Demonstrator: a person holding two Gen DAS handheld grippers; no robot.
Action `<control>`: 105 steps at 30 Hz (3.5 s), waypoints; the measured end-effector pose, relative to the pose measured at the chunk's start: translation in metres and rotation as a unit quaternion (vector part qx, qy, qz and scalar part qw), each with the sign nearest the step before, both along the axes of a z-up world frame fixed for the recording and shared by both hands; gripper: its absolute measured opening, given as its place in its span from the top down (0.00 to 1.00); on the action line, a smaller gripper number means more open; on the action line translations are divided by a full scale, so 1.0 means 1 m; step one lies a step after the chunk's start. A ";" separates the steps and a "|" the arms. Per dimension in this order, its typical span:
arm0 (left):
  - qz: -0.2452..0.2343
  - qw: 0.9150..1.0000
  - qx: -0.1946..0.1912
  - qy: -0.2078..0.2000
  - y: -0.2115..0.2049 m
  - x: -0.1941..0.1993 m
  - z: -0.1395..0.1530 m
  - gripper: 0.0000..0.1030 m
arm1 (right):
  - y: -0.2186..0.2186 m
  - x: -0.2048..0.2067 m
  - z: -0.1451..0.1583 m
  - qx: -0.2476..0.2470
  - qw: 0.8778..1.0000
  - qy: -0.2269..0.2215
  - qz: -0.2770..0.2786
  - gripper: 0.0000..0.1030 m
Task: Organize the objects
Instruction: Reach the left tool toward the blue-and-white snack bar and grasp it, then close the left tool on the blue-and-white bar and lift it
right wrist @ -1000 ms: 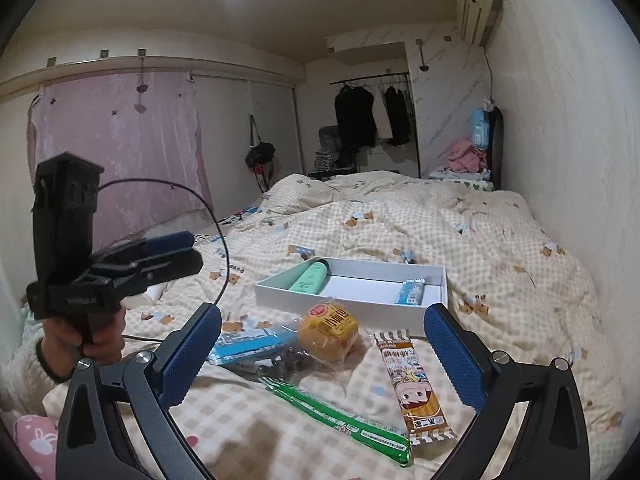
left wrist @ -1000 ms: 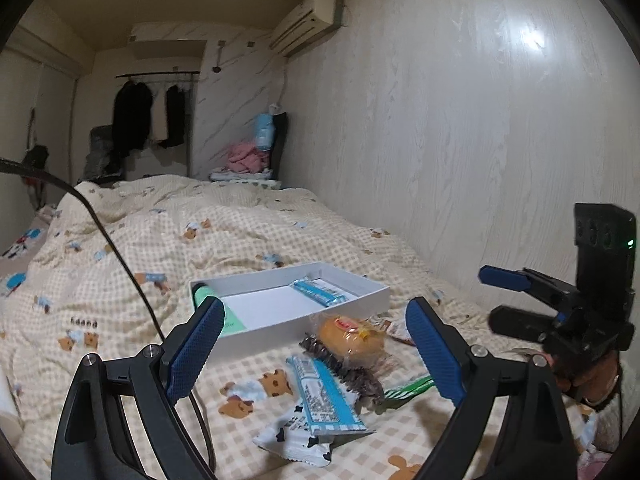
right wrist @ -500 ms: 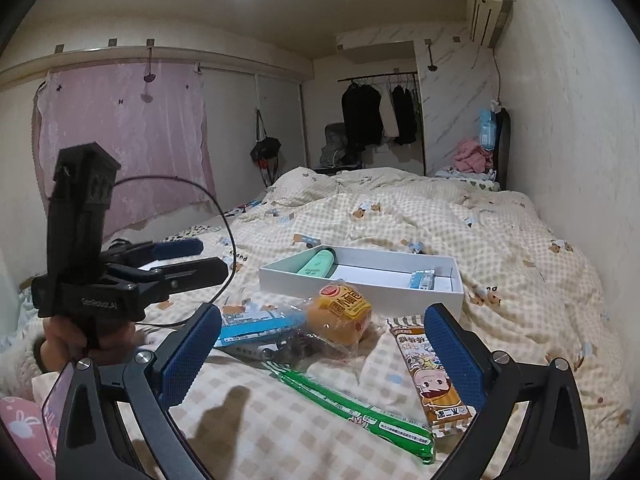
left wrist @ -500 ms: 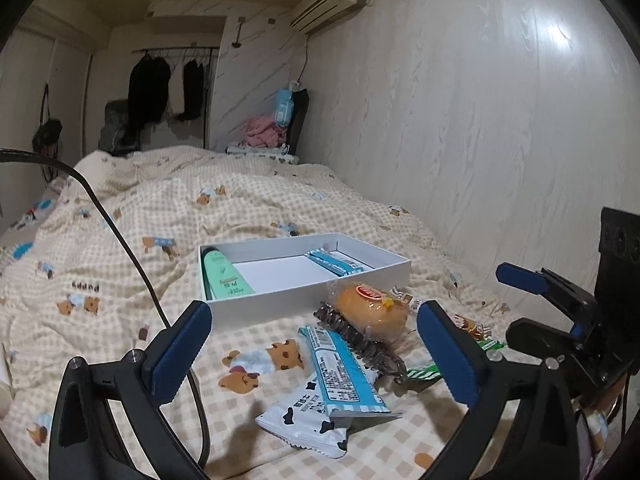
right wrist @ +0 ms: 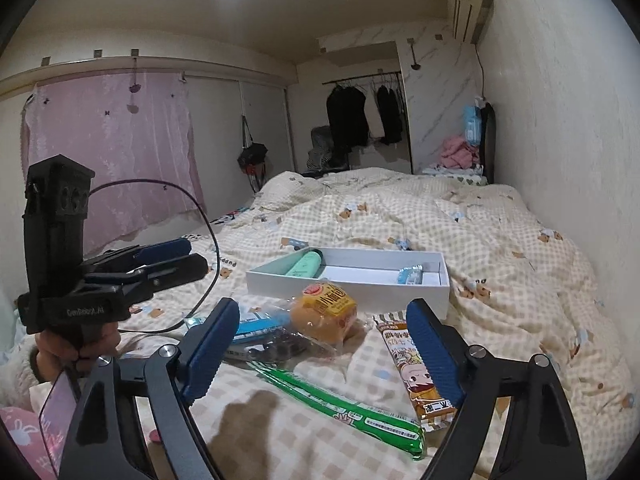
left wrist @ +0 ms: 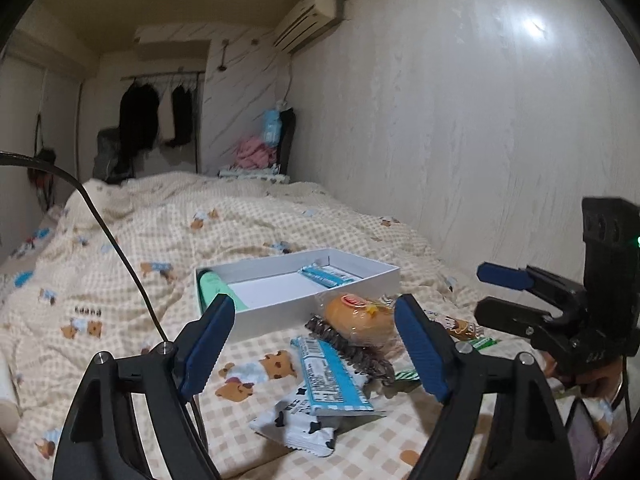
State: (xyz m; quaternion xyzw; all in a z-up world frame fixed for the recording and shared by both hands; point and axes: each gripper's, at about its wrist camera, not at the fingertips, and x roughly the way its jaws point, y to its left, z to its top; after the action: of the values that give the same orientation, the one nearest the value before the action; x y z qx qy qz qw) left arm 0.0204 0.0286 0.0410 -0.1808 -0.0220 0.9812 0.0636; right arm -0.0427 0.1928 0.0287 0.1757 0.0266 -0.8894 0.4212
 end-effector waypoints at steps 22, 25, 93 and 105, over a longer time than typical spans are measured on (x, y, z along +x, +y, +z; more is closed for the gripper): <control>-0.052 0.997 -0.046 -0.029 0.023 -0.007 -0.008 0.22 | 0.007 -0.005 -0.001 -0.015 1.000 -0.010 -0.016 0.16; -0.050 0.997 -0.042 -0.034 0.021 -0.006 -0.009 0.24 | 0.008 -0.008 -0.001 -0.018 1.000 -0.017 -0.019 0.17; -0.064 0.951 0.057 -0.297 -0.012 -0.086 -0.028 0.45 | 0.029 -0.035 -0.013 -0.063 0.992 -0.104 -0.023 0.20; -0.044 0.951 0.028 -0.304 -0.012 -0.084 -0.026 0.39 | 0.029 -0.035 -0.014 -0.058 0.992 -0.110 -0.027 0.20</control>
State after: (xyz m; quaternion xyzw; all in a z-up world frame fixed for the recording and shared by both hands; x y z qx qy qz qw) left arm -0.0638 0.0170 0.0150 -0.4692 -0.0601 0.8751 0.1026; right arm -0.0779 0.2221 0.0148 0.2479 -0.0761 -0.8759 0.4068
